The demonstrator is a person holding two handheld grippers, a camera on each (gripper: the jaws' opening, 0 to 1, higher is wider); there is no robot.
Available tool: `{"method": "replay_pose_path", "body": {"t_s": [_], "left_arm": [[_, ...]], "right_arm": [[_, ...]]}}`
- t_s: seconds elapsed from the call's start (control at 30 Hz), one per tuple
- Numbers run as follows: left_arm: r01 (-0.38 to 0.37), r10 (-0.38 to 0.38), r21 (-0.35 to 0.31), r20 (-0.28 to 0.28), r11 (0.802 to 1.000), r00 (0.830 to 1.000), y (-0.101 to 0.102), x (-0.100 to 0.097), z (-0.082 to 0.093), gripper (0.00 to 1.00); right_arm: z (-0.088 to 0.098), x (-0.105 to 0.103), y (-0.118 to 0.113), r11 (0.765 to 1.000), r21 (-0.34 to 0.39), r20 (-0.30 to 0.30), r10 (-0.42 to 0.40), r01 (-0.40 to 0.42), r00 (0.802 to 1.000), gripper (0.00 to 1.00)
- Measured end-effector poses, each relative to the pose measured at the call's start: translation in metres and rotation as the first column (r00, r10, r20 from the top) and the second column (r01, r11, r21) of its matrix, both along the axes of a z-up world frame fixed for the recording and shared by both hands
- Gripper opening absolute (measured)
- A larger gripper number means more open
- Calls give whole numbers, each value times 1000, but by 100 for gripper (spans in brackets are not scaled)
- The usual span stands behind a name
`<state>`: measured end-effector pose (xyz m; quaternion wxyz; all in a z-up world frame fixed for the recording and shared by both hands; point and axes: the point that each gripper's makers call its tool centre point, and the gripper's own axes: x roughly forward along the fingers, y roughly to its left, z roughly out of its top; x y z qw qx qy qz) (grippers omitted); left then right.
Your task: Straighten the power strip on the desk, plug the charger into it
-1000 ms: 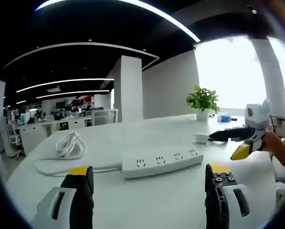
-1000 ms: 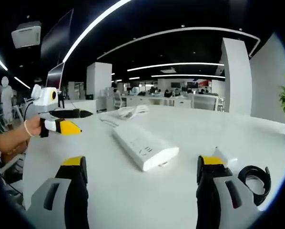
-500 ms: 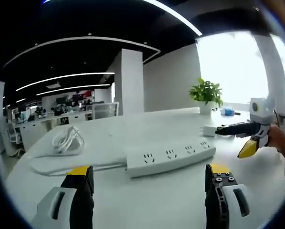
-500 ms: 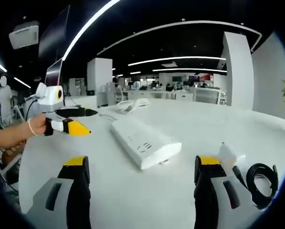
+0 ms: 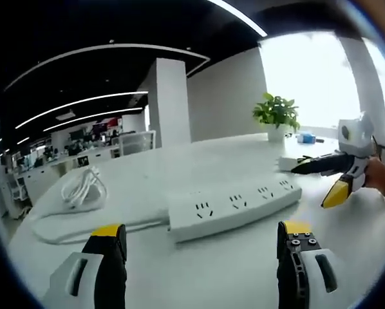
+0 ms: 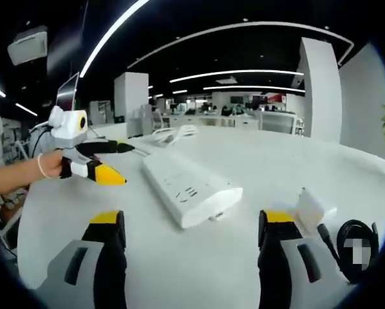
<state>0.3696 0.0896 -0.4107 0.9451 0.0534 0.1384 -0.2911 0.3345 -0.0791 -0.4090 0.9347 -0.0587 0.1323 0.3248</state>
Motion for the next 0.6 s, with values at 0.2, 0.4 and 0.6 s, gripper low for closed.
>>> {"method": "replay_pose_path", "body": {"t_s": [0.2, 0.4, 0.6], "left_arm": [[8, -8, 6, -5, 1000, 1000, -3, 6, -1, 96], [15, -14, 28, -9, 1000, 1000, -7, 10, -3, 96], [24, -24, 12, -27, 1000, 999, -11, 14, -7, 96]], "right_arm": [[-1, 4, 4, 1000, -3, 0, 0, 0, 1000, 83], [-3, 6, 8, 1000, -17, -1, 3, -3, 1000, 80], [-1, 9, 10, 1000, -11, 4, -2, 2, 1000, 78]]}}
